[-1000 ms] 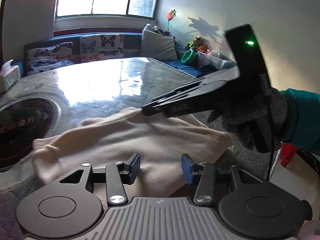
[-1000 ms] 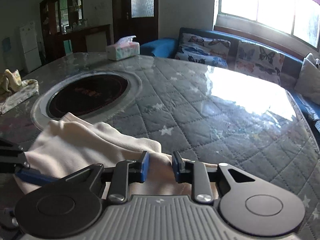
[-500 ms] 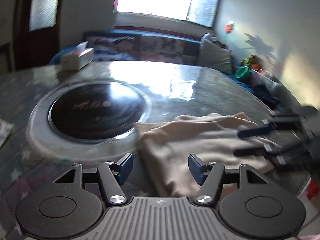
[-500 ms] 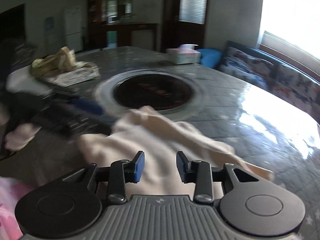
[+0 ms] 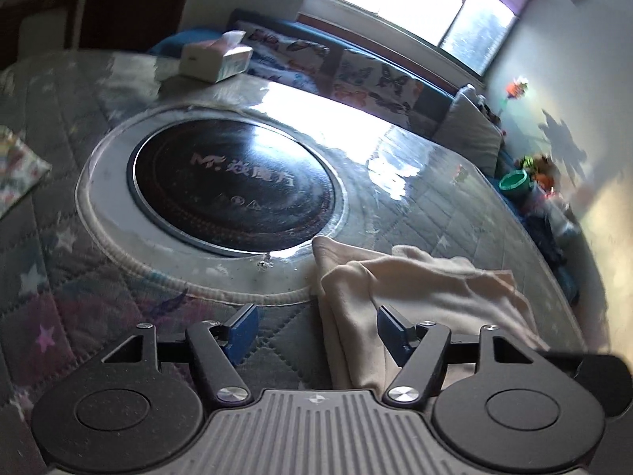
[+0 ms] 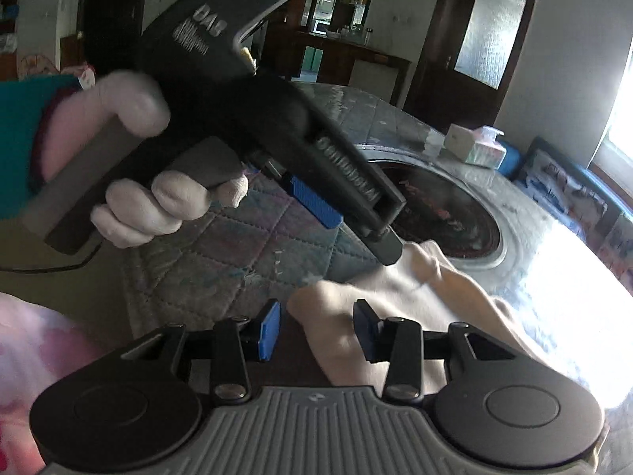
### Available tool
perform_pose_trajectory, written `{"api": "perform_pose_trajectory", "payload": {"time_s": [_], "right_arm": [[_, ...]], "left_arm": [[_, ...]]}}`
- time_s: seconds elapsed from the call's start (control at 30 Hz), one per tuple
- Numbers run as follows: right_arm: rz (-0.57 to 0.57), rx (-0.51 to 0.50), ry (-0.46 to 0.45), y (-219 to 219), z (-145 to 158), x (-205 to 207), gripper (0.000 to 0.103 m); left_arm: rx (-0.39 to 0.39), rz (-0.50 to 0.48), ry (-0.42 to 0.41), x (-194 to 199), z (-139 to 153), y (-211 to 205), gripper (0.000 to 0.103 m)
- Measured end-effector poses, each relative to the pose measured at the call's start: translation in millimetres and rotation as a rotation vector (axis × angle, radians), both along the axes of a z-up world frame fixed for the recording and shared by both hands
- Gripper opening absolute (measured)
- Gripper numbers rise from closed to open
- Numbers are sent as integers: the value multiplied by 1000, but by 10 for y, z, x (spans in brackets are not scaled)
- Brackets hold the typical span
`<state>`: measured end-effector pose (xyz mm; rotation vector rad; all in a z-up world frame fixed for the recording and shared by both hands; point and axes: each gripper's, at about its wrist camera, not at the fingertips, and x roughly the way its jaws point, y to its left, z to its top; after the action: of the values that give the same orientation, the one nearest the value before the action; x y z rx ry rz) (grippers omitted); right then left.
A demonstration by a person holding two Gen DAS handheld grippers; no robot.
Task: Fold clothes
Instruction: 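Grasp the sweatshirt edge again with the left gripper and lift it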
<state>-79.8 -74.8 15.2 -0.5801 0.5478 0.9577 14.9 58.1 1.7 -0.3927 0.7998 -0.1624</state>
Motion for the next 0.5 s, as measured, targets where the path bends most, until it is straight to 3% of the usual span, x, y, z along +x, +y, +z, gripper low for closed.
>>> {"api": "perform_pose_trajectory", "payload": {"time_s": [0.07, 0.2, 0.5], "right_arm": [[-4, -16, -4, 39, -32, 3, 39], [-29, -14, 2, 30, -30, 32, 19], [-119, 163, 106, -249, 256, 218, 14]], "left_arm": [[-40, 22, 21, 7, -11, 38, 70], [-111, 39, 52, 16, -35, 56, 70], [-301, 109, 137, 80, -142, 40, 71]]}}
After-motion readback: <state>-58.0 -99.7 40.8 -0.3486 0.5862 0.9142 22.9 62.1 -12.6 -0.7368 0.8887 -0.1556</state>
